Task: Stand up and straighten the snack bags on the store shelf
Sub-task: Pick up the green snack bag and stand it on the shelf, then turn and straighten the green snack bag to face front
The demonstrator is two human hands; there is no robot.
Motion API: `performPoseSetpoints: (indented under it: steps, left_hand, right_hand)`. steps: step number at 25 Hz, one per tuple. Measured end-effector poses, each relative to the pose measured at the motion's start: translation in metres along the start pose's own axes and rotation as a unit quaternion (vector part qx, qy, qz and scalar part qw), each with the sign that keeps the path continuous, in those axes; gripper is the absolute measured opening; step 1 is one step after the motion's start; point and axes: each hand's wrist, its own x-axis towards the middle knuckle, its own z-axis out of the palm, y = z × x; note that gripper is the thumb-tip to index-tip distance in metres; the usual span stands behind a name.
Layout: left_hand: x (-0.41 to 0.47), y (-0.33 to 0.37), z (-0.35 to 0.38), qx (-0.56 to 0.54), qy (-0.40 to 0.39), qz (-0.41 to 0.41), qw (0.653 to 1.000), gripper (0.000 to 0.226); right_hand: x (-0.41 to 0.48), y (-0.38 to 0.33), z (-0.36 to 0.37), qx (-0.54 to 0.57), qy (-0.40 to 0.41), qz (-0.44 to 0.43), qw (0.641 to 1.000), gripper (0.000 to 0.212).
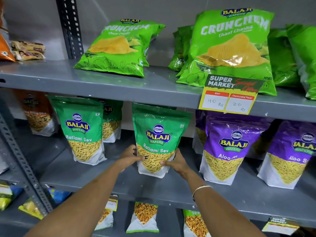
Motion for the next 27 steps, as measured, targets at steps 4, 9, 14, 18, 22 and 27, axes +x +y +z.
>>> performPoseSetpoints:
  steps: [4,9,14,18,22,27]
  left_hand:
    - [-0.014,-0.009,-0.039,0.099,-0.034,-0.078,0.991,0.045]
    - [-0.028,-0.044,-0.145,0.152,-0.117,-0.291,0.937,0.039]
    - [0.005,-0.092,-0.229,0.011,0.038,-0.138,0.990,0.076]
    - [0.033,-0.101,-0.237,-0.053,0.035,-0.017,0.998,0.070]
    - [0.040,-0.113,-0.239,-0.058,0.052,0.005,0.997,0.061]
    - [0.016,-0.118,-0.246,-0.030,0.031,0.003,0.999,0.067]
  right_hand:
    - [-0.016,-0.018,-0.004,-0.160,-0.001,0.100,0.982,0.059]
    - [-0.030,-0.060,0.057,-0.338,-0.189,0.254,0.886,0.015]
    - [-0.002,-0.074,0.197,-0.326,-0.136,0.103,0.930,0.066]
    - [0.021,-0.072,0.267,-0.078,-0.027,0.037,0.996,0.088]
    - [0.041,-0.068,0.289,0.010,0.035,0.007,0.999,0.072]
    - [0.021,-0.057,0.297,-0.050,0.085,-0.017,0.995,0.075]
